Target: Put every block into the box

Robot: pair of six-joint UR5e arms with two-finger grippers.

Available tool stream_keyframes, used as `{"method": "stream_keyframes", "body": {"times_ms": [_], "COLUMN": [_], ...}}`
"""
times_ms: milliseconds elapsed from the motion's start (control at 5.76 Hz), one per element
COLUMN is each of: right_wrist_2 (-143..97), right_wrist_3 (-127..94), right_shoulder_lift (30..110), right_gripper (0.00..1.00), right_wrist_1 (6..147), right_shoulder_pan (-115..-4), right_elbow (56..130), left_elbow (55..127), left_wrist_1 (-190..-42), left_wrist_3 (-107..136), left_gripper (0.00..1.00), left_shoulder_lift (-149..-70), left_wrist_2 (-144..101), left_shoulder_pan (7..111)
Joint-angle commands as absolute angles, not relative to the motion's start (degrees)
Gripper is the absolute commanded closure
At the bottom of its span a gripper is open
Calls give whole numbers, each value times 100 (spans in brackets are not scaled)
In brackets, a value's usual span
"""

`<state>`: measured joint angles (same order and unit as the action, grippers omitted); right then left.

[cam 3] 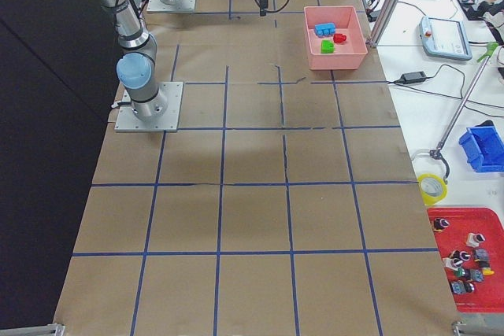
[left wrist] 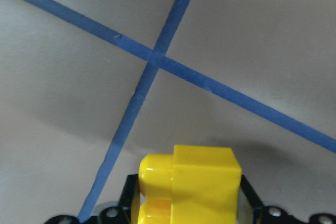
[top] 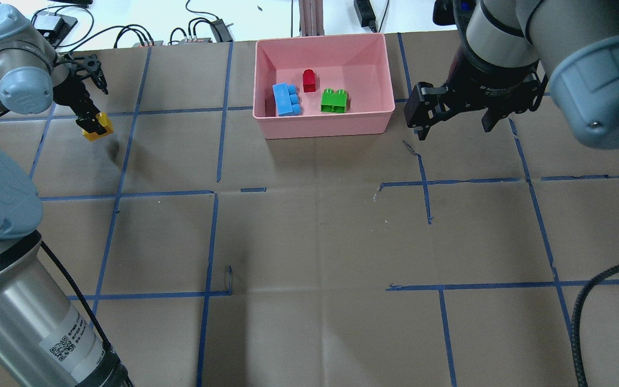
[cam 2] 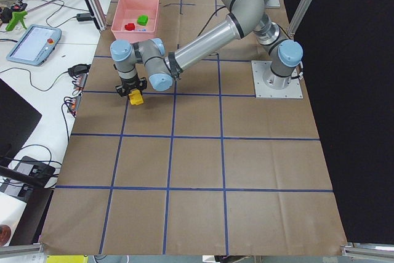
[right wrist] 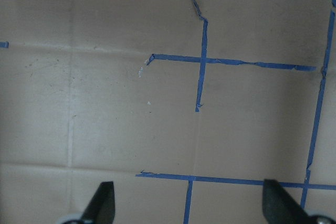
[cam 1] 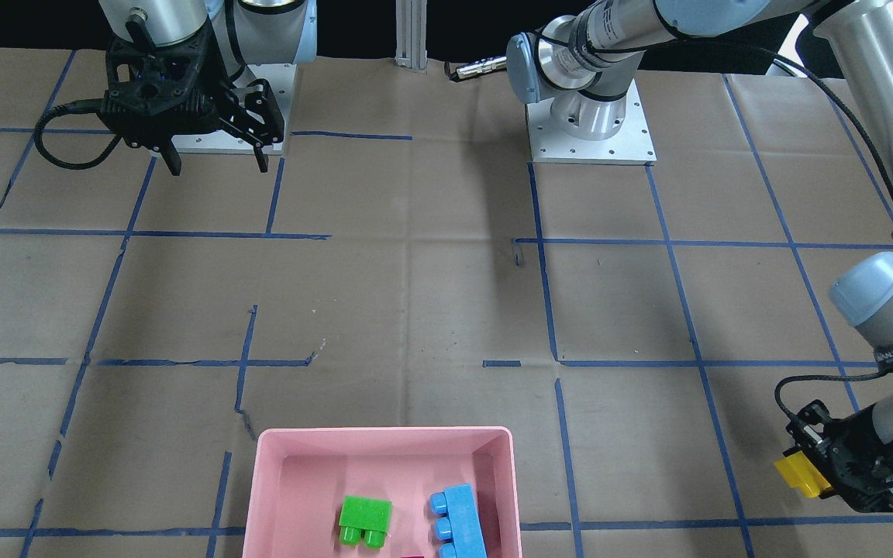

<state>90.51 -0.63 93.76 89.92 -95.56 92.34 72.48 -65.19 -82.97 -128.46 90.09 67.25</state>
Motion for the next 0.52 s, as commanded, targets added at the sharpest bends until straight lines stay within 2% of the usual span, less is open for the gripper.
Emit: {"method": "stream_keyframes", "body": {"times_ms": [0,347], "right_wrist_2": [9044,9044], "right_wrist_3": [-88,-97], "right_shoulder_lift": [9352,9352], "right_gripper": [0,0], "right_wrist_1": [8807,8789], "right_shoulder_pan": [-9562,-9554], "right_elbow": [9263,9272], "left_elbow": [6884,6313], "left_wrist_1": [-6932,-7119], "left_wrist_3": [-7005,-4765], "left_gripper": [80,81], "left_shoulder_lift": [-12761,-12840], "left_wrist_2": [8957,8930], "left_shoulder_pan": [6863,7616]}}
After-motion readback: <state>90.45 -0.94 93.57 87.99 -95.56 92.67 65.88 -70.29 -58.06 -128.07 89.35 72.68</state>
